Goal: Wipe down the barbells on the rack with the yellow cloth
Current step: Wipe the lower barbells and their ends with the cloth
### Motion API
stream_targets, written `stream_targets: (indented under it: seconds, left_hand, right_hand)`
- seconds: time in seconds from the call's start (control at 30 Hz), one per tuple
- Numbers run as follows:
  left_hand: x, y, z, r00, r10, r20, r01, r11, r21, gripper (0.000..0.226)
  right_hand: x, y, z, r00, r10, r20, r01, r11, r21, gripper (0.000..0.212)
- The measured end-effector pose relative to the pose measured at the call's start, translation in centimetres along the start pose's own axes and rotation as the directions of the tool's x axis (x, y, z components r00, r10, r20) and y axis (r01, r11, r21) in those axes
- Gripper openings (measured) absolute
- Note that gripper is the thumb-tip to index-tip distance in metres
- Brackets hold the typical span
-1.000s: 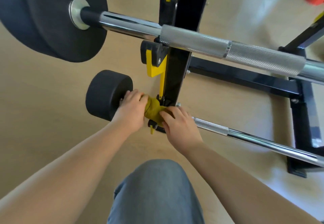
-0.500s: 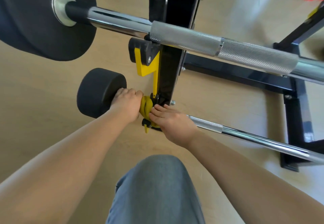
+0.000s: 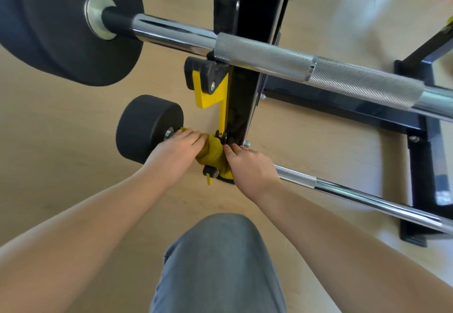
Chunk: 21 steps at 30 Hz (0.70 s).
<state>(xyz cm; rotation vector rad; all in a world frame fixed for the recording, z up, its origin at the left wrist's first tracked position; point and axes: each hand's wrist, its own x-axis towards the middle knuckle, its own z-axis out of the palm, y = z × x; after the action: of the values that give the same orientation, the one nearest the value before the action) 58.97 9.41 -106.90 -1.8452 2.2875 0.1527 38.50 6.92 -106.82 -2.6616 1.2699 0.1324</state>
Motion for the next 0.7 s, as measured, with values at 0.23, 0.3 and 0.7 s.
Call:
stream_targets:
  seconds: [0.23,0.3,0.7]
  left_hand:
    - [4.7,1.5,-1.1,0.949,-0.221,0.227,0.199,0.973,0.115,0.012]
    - [5.6,1.0,-2.1,0.919,-0.128,0.373,0.119,0.992,0.047,0.007]
    - [2.9,2.2,-0.4,0.976,-0.190,0.110,0.199,0.977,-0.079,0.031]
  right_hand:
    - [-0.3,0.0,0.4,1.000,-0.001,0.007,0.000,0.998,0.070,0.058]
    - [-0.5,0.0,0.2,1.000,0.006,0.016,-0.007,0.997,0.077,0.059]
    - [-2.5,1.4,-1.2,0.996,0.065,0.062,-0.065,0.998,-0.001,0.062]
